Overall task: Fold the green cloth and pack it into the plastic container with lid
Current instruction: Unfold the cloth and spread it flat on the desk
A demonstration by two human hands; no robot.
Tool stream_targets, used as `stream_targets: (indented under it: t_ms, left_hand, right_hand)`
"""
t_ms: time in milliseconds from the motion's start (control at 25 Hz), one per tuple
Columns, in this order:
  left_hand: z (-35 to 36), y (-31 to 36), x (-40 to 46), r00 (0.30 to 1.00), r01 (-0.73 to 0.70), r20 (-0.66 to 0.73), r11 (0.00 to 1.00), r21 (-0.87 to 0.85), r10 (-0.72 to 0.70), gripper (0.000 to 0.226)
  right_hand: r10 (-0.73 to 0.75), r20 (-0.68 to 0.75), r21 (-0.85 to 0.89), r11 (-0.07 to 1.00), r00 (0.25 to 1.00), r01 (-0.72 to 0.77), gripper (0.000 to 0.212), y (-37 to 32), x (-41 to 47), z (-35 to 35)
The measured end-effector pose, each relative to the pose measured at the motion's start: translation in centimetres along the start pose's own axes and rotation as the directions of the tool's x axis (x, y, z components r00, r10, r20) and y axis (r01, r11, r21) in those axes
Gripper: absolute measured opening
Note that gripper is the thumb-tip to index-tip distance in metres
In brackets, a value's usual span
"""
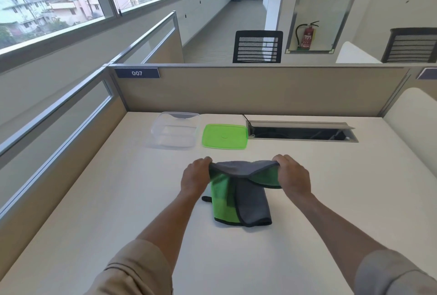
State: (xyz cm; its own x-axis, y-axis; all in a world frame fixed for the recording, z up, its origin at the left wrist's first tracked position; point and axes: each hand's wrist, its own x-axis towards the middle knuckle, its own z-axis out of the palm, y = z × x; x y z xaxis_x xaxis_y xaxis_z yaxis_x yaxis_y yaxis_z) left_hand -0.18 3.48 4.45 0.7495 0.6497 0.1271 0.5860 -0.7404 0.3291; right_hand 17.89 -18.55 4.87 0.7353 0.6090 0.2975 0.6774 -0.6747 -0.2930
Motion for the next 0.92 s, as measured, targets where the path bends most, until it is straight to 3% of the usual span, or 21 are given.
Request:
stream_targets:
  t_ms: [160, 320, 440, 560, 920]
  left_hand:
    - [-2.9, -0.2, 2.4, 0.99, 0.054, -0.129, 0.999, -0.006, -0.054, 0.025]
    - [-5.3, 0.7, 4.5, 0.973, 0.11, -0.201, 0.994, -0.013, -0.11, 0.022]
    - [-7.1, 1.6, 5.8, 0.955, 0.13, -0.261, 0.99, -0.056, -0.14, 0.02]
    - [-9.1, 2.3, 6.8, 0.931, 0.093, -0.342, 0.989, -0.119, -0.129, 0.023]
    - [-13.1, 3.6, 8.1, 0.821, -0.076, -0.568, 0.978, -0.192, -0.048, 0.024]
  right_hand:
    - [0.028, -0.104, 0.016, 1.0, 0.994, -0.027, 0.006, 0.7, 2.5, -2.8]
    - [0.061, -0.187, 0.014, 0.998, 0.98, -0.059, 0.024, 0.8, 4.6, -5.3]
    - [0.067, -0.268, 0.045, 0.997, 0.961, -0.057, 0.019, 0.5, 5.8, -6.7]
    - [0.063, -0.392, 0.079, 0.996, 0.918, -0.034, 0.006, 0.3, 6.6, -8.3]
    - [0.056, -0.572, 0.11, 0.994, 0.819, 0.008, 0.023, -0.4, 8.5, -12.6]
